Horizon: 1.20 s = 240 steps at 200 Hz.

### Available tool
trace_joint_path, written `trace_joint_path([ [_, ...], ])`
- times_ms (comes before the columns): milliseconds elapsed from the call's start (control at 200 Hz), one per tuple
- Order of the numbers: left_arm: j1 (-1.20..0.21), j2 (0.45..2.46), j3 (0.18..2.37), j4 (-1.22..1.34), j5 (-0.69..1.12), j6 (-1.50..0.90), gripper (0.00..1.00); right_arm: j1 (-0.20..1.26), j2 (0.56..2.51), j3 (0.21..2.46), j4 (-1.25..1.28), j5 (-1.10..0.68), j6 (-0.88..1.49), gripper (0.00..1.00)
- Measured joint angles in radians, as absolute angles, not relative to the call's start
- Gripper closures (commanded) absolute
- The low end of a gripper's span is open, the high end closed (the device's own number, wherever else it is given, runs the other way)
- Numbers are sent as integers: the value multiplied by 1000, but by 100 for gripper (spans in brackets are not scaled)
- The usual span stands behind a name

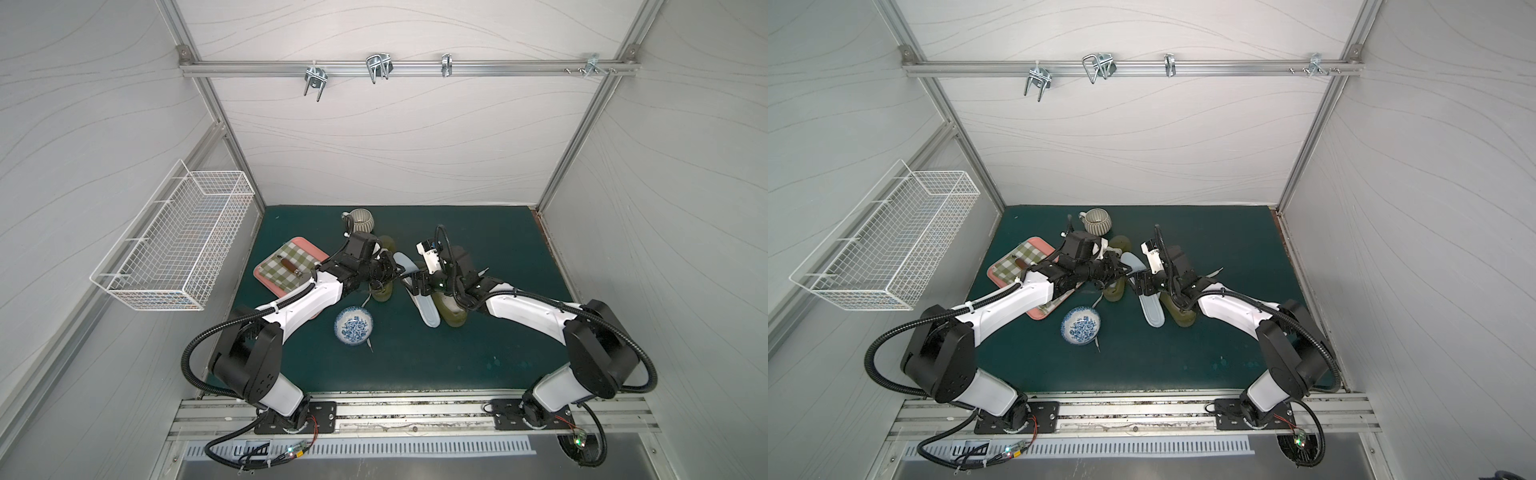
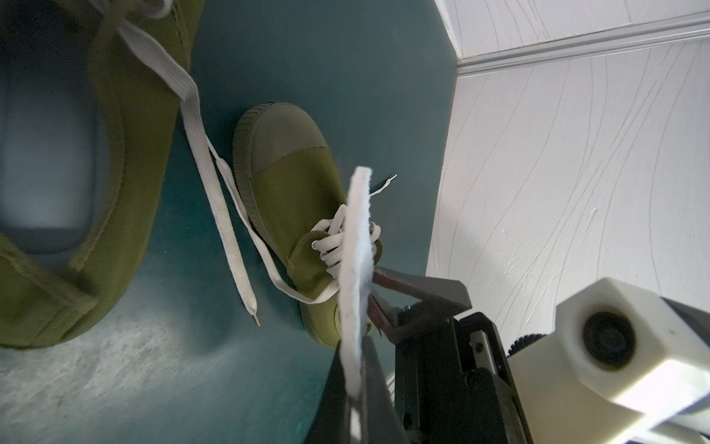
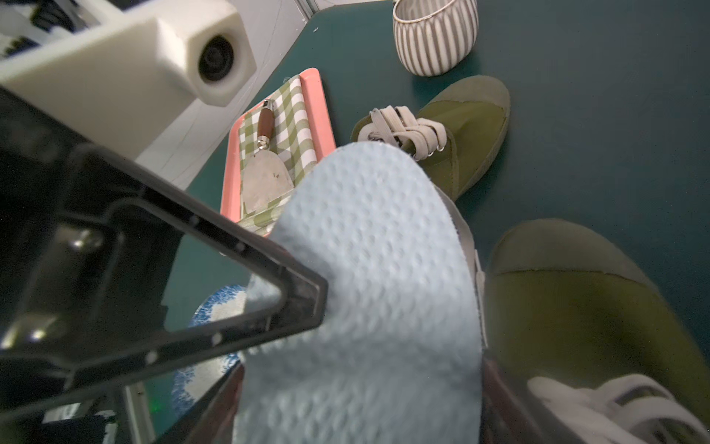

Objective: Insert the insole into the shoe
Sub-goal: Pick up the insole from the center of the board.

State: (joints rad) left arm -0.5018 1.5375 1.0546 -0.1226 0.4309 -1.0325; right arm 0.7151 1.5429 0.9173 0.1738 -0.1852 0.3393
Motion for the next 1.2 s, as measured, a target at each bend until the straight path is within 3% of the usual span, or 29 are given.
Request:
trace_joint_path([
  [115, -501, 1538, 1047, -114, 430, -1037, 100, 716, 1543, 917, 173, -195, 331, 31],
  [250, -492, 1529, 1029, -91, 434, -1052, 100, 711, 1543, 917, 165, -199, 330, 7],
  [380, -489, 1522, 1022, -81, 440, -1060, 100, 704, 1543, 919, 148, -203, 326, 3],
  [595, -486, 1521, 1018, -70, 450, -1077, 100, 695, 1544, 920, 149, -227, 336, 7],
  [895, -477, 1519, 1002, -51, 453, -1089, 100, 693, 1574, 932, 149, -257, 344, 5],
  [1200, -475, 1519, 995, -42, 456, -1098, 100, 693, 1576, 936, 149, -275, 343, 28],
])
